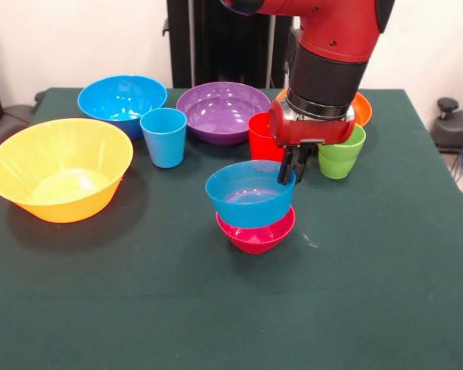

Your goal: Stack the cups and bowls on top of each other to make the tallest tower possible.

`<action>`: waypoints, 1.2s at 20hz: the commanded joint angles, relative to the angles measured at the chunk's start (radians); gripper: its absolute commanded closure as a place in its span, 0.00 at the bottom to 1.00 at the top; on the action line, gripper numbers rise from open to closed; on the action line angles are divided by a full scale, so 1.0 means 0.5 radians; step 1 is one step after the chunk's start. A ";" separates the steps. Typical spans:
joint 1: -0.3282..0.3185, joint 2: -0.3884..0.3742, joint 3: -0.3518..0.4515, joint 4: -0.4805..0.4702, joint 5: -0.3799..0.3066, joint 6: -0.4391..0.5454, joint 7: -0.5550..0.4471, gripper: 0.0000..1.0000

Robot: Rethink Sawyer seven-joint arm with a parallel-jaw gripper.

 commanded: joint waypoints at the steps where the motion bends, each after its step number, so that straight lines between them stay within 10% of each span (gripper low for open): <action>1: -0.021 0.084 0.175 0.061 -0.162 0.071 -0.433 1.00; 24: 0.001 0.117 0.173 0.107 -0.147 0.001 -0.318 1.00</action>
